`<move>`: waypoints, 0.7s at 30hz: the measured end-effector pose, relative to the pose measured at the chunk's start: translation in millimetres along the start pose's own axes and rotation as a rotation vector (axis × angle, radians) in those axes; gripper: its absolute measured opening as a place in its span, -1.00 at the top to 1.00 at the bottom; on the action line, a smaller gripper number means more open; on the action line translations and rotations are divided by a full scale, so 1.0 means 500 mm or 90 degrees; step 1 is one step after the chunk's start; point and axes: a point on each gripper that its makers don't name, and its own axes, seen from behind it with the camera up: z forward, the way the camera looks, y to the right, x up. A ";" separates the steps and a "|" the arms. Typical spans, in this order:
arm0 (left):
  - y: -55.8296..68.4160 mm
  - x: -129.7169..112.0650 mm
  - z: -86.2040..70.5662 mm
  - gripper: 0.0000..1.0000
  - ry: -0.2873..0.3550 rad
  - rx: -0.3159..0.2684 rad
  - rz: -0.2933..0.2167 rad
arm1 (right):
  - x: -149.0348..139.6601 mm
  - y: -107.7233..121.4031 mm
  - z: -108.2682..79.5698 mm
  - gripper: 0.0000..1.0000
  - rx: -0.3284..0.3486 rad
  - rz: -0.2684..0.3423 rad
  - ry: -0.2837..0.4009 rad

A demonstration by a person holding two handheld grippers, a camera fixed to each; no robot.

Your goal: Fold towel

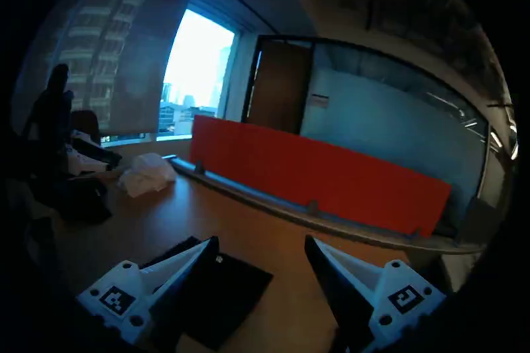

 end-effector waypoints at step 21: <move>0.092 -0.143 0.054 -0.40 -0.065 -0.100 0.030 | -0.146 -0.053 0.047 -1.00 0.077 -0.010 -0.103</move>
